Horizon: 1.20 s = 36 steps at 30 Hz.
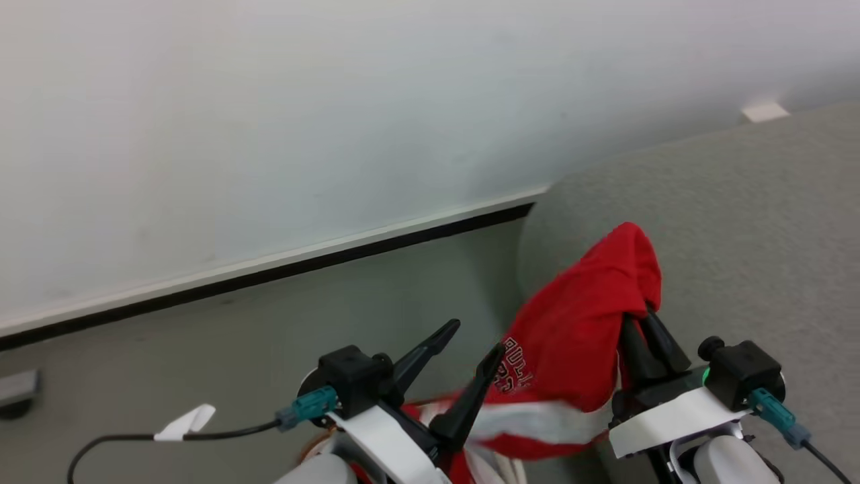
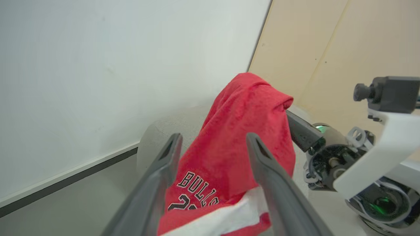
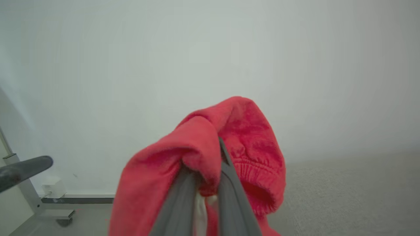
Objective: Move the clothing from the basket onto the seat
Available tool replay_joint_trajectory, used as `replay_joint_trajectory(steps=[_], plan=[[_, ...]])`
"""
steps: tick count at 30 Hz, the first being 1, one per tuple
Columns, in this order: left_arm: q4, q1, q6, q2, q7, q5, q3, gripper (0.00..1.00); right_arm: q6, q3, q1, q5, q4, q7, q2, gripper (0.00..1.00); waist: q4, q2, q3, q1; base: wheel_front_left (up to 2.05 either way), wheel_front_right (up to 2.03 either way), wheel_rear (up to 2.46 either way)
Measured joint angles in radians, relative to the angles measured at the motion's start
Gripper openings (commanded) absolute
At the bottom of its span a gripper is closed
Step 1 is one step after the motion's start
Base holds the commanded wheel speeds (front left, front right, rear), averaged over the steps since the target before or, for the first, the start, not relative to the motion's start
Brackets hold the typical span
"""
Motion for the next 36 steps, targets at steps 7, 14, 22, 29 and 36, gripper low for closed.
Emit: replay_joint_trajectory(steps=[7,14,22,29,36], plan=[[-0.002,0.015,0.000,0.002,-0.009,0.061,0.014,1.00,0.000,-0.036,0.033,-0.026,-0.043,0.000,0.000,0.00,-0.132,0.0000,0.015,0.0000,0.00,0.00,0.00],[-0.002,0.024,-0.021,-0.002,-0.015,0.110,0.028,1.00,0.000,-0.051,0.067,-0.030,-0.080,0.000,-0.001,0.00,-0.216,0.0000,0.048,0.0000,0.00,0.00,0.00],[0.012,0.028,-0.045,-0.015,-0.015,0.147,0.052,1.00,0.000,-0.058,0.069,-0.029,-0.091,0.000,0.000,0.00,-0.227,0.0000,0.076,0.0000,0.00,0.00,0.00],[-0.003,0.024,-0.063,0.002,-0.012,0.171,0.051,1.00,0.000,-0.095,-0.101,-0.027,-0.047,0.003,-0.030,0.00,-0.201,0.0000,0.133,0.0000,0.00,0.00,0.00],[-0.086,-0.016,-0.081,0.068,0.019,0.190,0.052,1.00,0.002,-0.229,-0.353,-0.024,0.026,0.048,-0.112,0.00,-0.139,0.0000,0.249,0.0001,0.00,0.00,0.00]])
